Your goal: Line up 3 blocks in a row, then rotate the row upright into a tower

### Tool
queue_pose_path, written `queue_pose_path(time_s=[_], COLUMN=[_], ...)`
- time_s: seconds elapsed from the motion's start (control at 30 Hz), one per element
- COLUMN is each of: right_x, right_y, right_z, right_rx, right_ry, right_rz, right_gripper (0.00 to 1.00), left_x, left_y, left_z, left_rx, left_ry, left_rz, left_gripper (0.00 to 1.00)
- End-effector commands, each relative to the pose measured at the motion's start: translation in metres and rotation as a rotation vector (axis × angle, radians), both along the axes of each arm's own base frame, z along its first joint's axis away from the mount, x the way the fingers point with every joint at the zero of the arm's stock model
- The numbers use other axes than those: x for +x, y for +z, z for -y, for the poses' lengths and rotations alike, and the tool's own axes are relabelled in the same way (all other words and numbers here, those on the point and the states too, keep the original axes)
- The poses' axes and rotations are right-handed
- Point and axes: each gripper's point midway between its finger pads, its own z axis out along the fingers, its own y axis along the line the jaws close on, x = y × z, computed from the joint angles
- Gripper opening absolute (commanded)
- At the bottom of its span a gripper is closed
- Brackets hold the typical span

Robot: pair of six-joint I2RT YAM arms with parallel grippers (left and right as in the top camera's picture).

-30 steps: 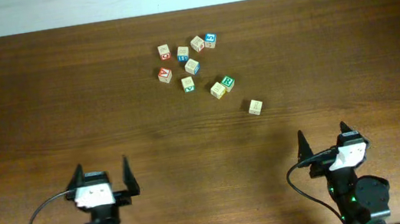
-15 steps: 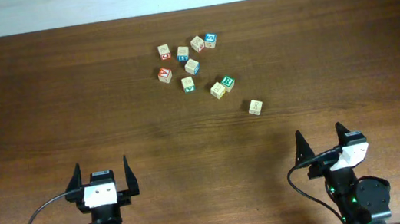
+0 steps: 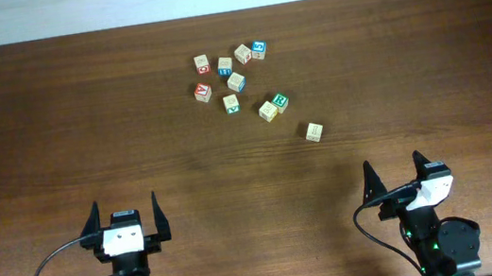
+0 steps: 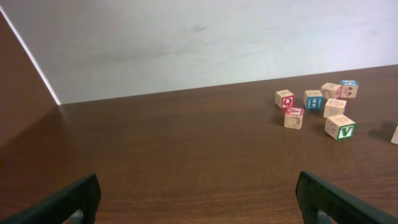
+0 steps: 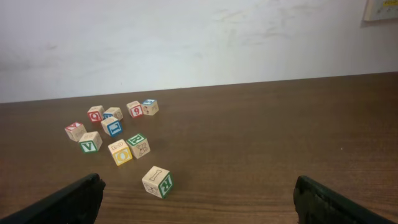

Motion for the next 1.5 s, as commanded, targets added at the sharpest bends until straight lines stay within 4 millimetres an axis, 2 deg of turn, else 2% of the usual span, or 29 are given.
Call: queue_pose_path(time_s=[0.0, 0.5, 0.6, 0.8, 1.0, 1.13, 1.27, 1.37, 1.47], right_x=[-0.001, -0.001, -0.001, -0.004, -0.004, 0.004, 0.023, 0.039, 0.056], right_y=[0.001, 0.001, 0.002, 0.023, 0.047, 0.074, 0.089, 0.093, 0.091], right_z=[-0.003, -0.002, -0.002, -0.003, -0.004, -0.008, -0.013, -0.025, -0.033], right_rx=[0.013, 0.011, 0.001, 0.002, -0.056, -0.102, -0.093, -0.067, -0.037], right_ry=[0.018, 0.011, 0.013, 0.02, 0.031, 0.063, 0.099, 0.172, 0.217], right_rz=[-0.001, 0.001, 0.003, 0.019, -0.043, -0.131, -0.33, -0.503, -0.701], right_gripper=[0.98, 0.98, 0.98, 0.98, 0.98, 0.98, 0.98, 0.98, 0.98], left_x=[-0.001, 0.0, 0.0, -0.004, -0.004, 0.004, 0.027, 0.051, 0.081], left_y=[0.002, 0.0, 0.004, 0.01, 0.04, 0.064, 0.094, 0.102, 0.1], left_z=[-0.003, 0.0, 0.008, 0.014, 0.014, 0.018, 0.028, 0.04, 0.052], left_rx=[0.017, 0.016, 0.013, 0.011, 0.011, -0.019, -0.021, -0.028, -0.049], left_ry=[0.02, -0.002, -0.048, -0.084, -0.084, -0.1, -0.145, -0.199, -0.247], left_rz=[0.009, 0.002, 0.008, -0.02, -0.018, -0.048, -0.145, -0.292, -0.5], left_gripper=[0.99, 0.99, 0.99, 0.99, 0.99, 0.99, 0.99, 0.99, 0.99])
